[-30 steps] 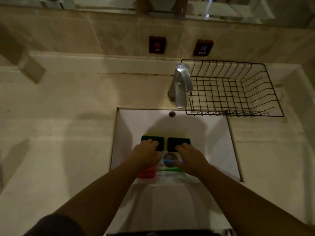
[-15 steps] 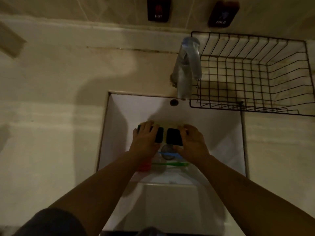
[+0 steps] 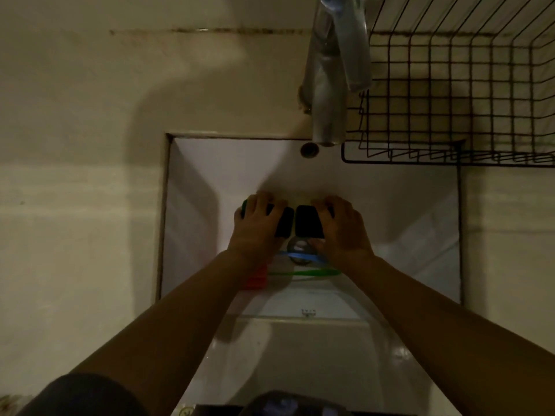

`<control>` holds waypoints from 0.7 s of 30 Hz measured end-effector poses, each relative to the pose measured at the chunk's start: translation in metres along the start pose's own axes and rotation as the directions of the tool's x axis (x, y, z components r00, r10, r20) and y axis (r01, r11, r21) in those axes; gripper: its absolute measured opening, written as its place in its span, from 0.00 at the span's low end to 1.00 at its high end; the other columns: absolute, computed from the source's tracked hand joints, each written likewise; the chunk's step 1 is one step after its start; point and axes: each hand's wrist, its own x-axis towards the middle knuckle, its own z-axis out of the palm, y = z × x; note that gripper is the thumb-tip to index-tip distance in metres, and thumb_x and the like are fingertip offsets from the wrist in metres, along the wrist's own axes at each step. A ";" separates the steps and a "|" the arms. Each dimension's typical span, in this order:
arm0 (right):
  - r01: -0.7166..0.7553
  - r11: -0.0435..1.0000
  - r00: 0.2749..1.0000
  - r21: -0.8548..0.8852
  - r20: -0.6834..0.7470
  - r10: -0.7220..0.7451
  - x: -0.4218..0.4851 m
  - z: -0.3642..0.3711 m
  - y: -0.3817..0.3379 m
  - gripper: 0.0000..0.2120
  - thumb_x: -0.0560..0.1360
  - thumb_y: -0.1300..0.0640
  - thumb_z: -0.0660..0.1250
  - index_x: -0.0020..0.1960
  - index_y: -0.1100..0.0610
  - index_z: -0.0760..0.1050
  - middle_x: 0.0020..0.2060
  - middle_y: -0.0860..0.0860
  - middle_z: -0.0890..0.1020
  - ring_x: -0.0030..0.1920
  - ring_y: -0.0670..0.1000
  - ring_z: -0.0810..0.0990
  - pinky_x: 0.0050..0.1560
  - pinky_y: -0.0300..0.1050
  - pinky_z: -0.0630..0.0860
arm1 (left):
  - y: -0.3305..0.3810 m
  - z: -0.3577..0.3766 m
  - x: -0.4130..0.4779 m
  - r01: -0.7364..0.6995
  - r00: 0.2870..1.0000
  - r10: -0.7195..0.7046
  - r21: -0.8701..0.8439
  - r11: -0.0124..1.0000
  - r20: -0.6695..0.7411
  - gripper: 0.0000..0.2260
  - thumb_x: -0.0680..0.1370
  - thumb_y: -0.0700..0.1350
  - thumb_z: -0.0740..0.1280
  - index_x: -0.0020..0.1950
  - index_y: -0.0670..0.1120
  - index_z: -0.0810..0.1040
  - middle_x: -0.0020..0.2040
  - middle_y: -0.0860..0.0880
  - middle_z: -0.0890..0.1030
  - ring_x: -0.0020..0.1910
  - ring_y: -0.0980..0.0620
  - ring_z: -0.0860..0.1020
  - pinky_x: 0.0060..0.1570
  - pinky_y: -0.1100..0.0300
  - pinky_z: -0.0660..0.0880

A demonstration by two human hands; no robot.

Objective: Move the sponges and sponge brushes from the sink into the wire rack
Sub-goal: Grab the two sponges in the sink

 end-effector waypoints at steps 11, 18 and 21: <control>0.014 1.000 0.993 0.022 -0.118 -0.011 0.005 0.003 0.000 0.32 0.64 0.51 0.75 0.66 0.55 0.70 0.61 0.60 0.73 0.61 0.64 0.71 0.59 0.59 0.70 | 0.010 0.007 0.006 0.100 0.992 -0.101 -0.011 0.995 -0.075 0.26 0.75 0.51 0.69 0.72 0.52 0.68 0.73 0.43 0.64 0.72 0.41 0.60 0.63 0.42 0.66; 0.008 1.000 0.996 0.022 -0.093 -0.006 0.005 0.001 -0.001 0.34 0.65 0.52 0.76 0.68 0.55 0.69 0.63 0.60 0.72 0.63 0.64 0.69 0.61 0.59 0.68 | 0.005 0.006 0.009 0.085 0.994 -0.086 -0.028 0.996 -0.062 0.27 0.74 0.52 0.70 0.72 0.53 0.68 0.72 0.44 0.65 0.72 0.40 0.60 0.63 0.41 0.65; 0.003 1.000 0.997 0.028 -0.077 0.000 0.002 -0.003 -0.002 0.34 0.67 0.51 0.74 0.70 0.55 0.67 0.64 0.60 0.70 0.64 0.64 0.67 0.63 0.58 0.66 | 0.002 0.000 0.008 0.082 0.991 -0.091 -0.097 0.992 -0.101 0.29 0.73 0.52 0.71 0.72 0.51 0.68 0.72 0.44 0.66 0.71 0.40 0.61 0.64 0.41 0.65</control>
